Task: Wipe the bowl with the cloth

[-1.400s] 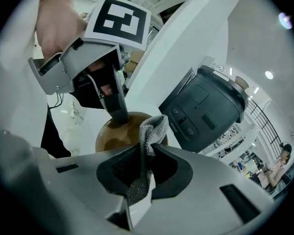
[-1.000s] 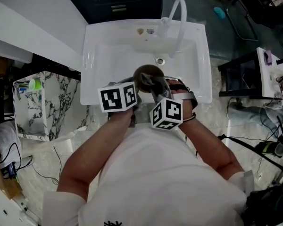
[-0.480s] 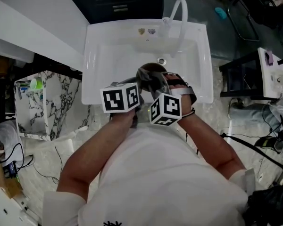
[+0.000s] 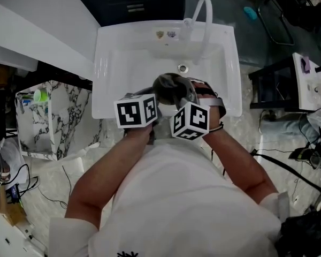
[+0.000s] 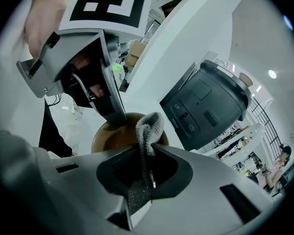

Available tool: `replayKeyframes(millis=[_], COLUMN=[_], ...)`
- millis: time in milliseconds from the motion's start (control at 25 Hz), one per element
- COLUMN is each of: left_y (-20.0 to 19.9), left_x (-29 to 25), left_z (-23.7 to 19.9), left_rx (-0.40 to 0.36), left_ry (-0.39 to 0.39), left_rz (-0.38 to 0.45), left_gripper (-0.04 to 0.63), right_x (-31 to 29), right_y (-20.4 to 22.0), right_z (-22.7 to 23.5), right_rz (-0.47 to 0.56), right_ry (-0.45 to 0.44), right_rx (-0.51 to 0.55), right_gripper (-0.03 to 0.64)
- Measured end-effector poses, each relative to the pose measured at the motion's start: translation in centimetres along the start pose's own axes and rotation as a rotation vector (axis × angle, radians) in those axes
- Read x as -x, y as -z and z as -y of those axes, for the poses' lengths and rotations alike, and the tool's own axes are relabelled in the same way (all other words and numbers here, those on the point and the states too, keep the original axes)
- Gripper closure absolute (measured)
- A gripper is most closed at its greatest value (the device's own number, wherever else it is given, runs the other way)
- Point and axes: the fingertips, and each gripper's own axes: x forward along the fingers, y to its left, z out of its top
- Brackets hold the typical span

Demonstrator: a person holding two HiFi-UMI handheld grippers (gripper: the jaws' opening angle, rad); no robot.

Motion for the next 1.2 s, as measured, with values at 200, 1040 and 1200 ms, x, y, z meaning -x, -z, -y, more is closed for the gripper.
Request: replayKeyframes(millis=[200,1040,1200], left_y=[-0.6,0.1,0.4], left_x=[-0.2,-0.6,-0.6], left_z=[-0.5,1.2,1.2], left_rx=[-0.019,-0.061,-0.068], left_ry=[-0.026,0.020,0.025], left_rz=[0.014,-0.001,-0.011], left_gripper=[0.577,0.577,0.577], right_x=[0.0,-0.6,-0.6], right_y=[1.1,0.0,-0.2], right_z=[-0.5,-3.1,-1.5], right_rz=[-0.035,-0.032,-0.012], right_ry=[-0.014,-0.089,-0.042], right_rx=[0.007,0.030,0.006], right_gripper=[0.571,0.571,0.571])
